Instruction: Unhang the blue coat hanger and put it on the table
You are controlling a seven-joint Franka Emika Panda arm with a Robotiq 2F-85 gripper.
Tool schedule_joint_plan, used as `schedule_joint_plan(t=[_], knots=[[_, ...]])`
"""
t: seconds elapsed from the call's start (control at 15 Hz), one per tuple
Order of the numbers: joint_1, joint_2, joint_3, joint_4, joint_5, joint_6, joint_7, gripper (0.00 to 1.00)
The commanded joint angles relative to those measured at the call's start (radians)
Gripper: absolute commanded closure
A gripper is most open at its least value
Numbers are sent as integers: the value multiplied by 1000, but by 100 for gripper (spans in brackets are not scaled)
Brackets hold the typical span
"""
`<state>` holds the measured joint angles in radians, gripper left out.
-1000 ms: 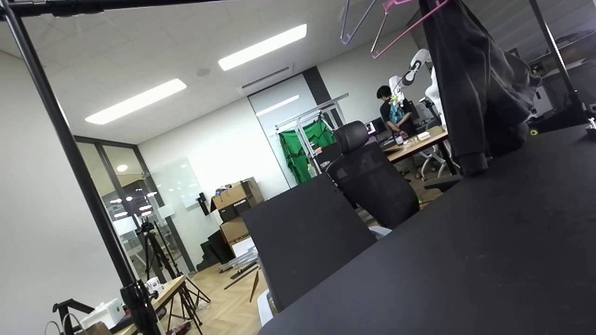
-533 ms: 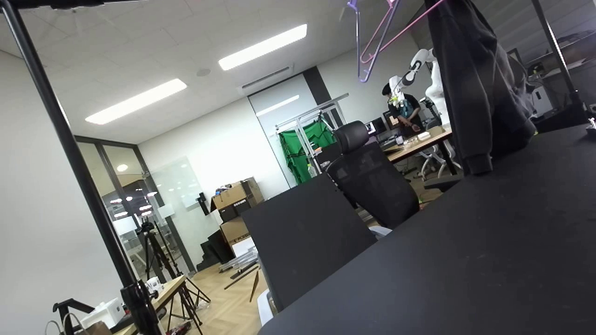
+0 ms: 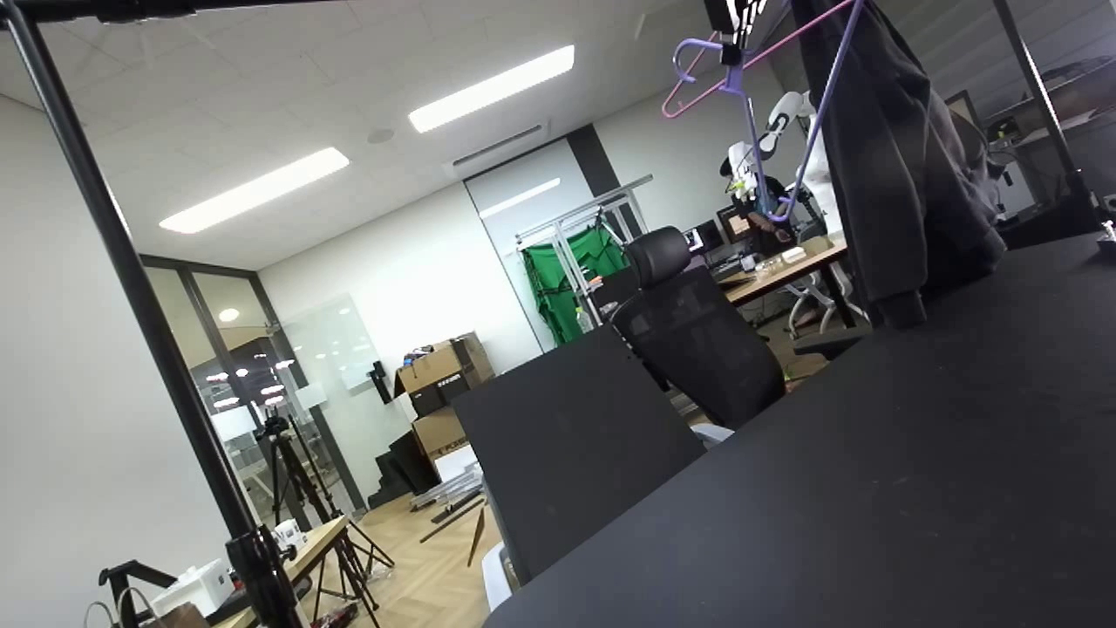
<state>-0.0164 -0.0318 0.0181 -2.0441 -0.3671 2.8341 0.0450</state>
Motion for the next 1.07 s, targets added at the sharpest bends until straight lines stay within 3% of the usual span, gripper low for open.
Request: schedule_joint_plan(t=[0.0, 0.47, 0.53, 0.8, 1.0], knots=[[-2, 3, 0, -1, -5, 0, 0, 92], [-2, 0, 0, -1, -6, -2, 0, 92], [-2, 0, 0, -1, -6, -2, 0, 98], [-20, 49, -7, -85, -223, 169, 206, 98], [-7, 123, -55, -102, -489, 270, 417, 98]])
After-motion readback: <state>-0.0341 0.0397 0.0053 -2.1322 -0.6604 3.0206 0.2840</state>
